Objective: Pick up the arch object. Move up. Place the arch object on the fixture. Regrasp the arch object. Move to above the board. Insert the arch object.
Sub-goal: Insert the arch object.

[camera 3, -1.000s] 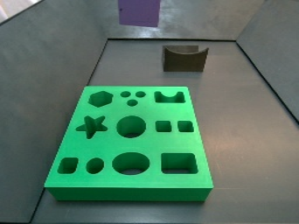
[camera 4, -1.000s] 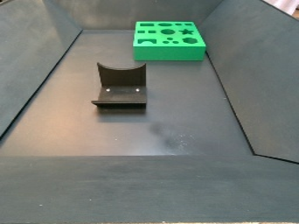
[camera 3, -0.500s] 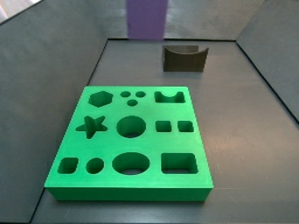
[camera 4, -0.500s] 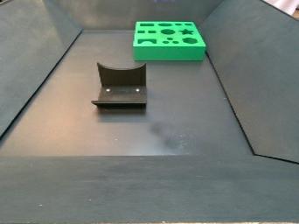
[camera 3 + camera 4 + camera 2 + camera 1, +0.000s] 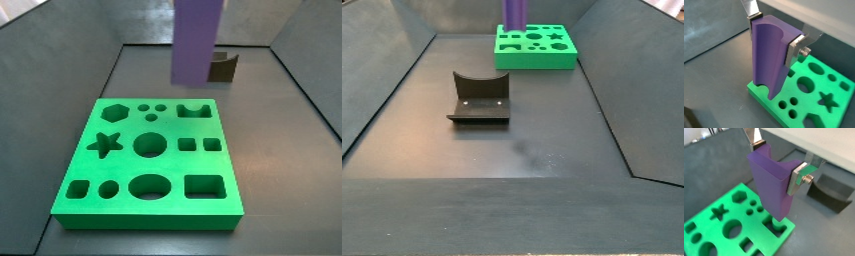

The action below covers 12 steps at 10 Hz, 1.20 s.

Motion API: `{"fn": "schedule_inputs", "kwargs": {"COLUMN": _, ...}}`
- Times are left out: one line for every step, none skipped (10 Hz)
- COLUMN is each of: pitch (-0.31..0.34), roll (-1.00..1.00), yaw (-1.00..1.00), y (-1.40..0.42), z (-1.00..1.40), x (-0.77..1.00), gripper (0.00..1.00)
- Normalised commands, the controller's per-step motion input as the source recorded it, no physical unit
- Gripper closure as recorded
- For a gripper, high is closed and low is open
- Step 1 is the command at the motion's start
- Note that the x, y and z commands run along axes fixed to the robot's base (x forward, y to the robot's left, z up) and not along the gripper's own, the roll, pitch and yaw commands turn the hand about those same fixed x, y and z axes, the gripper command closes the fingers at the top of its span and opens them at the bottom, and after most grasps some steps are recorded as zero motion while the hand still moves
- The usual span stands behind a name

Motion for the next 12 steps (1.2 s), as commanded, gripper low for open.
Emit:
{"fn": "schedule_inputs", "kwargs": {"pitch": -0.051, "roll": 0.05, "yaw": -0.01, "y": 0.0, "z": -0.02, "x": 0.06, "gripper": 1.0}}
{"fn": "schedule_inputs", "kwargs": {"pitch": 0.0, "roll": 0.03, "yaw": 0.0, "y": -0.06, "z": -0.11, "x": -0.01, "gripper": 1.0}}
{"fn": "schedule_inputs", "kwargs": {"pitch": -0.033, "roll": 0.11, "yaw": 0.0, "y": -0.47, "z": -0.48, "x": 0.04, "gripper": 1.0}}
{"fn": "schedule_inputs", "kwargs": {"pitch": -0.096, "roll": 0.07, "yaw": 0.01, "y": -0.43, "z": -0.51, "x": 0.05, "gripper": 1.0}}
{"fn": "schedule_inputs", "kwargs": {"pitch": -0.09, "roll": 0.08, "yaw": 0.09, "y": -0.3, "z": -0.36, "x": -0.05, "gripper": 1.0}}
{"fn": "schedule_inputs", "kwargs": {"pitch": -0.027, "roll": 0.0, "yaw": 0.09, "y": 0.0, "z": -0.09, "x": -0.05, "gripper": 1.0}}
{"fn": "schedule_inputs", "kwargs": {"pitch": 0.0, "roll": 0.0, "yaw": 0.01, "y": 0.17, "z": -0.01, "x": -0.27, "gripper": 1.0}}
{"fn": "schedule_inputs", "kwargs": {"pitch": 0.0, "roll": 0.0, "yaw": 0.0, "y": 0.27, "z": 0.0, "x": -0.31, "gripper": 1.0}}
{"fn": "schedule_inputs", "kwargs": {"pitch": 0.0, "roll": 0.0, "yaw": 0.0, "y": 0.11, "z": 0.0, "x": -0.16, "gripper": 1.0}}
{"fn": "schedule_inputs", "kwargs": {"pitch": 0.0, "roll": 0.0, "yaw": 0.0, "y": 0.0, "z": 0.0, "x": 0.03, "gripper": 1.0}}
{"fn": "schedule_inputs", "kwargs": {"pitch": -0.017, "roll": 0.0, "yaw": 0.0, "y": -0.05, "z": -0.17, "x": 0.29, "gripper": 1.0}}
{"fn": "schedule_inputs", "kwargs": {"pitch": -0.027, "roll": 0.0, "yaw": 0.0, "y": -0.01, "z": -0.21, "x": 0.34, "gripper": 1.0}}
